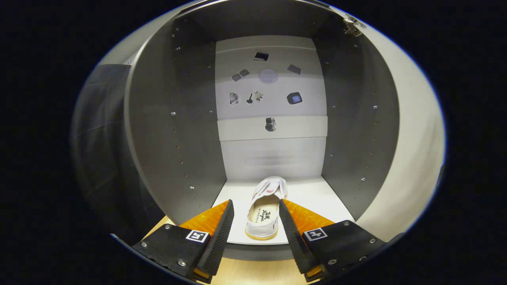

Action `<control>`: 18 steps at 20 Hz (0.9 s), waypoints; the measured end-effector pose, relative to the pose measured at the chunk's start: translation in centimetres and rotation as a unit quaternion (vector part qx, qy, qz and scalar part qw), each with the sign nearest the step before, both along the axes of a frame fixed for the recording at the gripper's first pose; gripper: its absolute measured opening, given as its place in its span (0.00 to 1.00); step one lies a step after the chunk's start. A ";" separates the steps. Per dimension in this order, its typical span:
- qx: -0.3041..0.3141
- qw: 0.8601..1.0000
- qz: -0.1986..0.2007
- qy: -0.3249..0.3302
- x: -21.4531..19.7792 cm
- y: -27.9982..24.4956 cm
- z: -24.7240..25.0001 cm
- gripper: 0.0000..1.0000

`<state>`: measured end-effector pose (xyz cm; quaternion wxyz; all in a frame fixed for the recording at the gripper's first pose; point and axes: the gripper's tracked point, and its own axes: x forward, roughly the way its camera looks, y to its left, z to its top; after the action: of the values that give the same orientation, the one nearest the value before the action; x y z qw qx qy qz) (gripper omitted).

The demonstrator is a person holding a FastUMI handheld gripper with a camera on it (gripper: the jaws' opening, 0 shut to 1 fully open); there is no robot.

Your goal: Open the shoe cabinet door, grab the shoes and put them into the shoe cabinet, then close the shoe cabinet door.

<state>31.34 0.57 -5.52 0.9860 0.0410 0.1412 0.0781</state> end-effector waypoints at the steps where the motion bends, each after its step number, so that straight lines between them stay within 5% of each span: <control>1: 0.002 1.000 -0.001 -0.005 -1.0 0.0 0.5 0.73; 18: 0.004 0.994 -0.015 -0.110 -22.0 -4.1 10.7 0.79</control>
<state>9.29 -3.56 5.23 0.9965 0.0380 0.0312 0.0677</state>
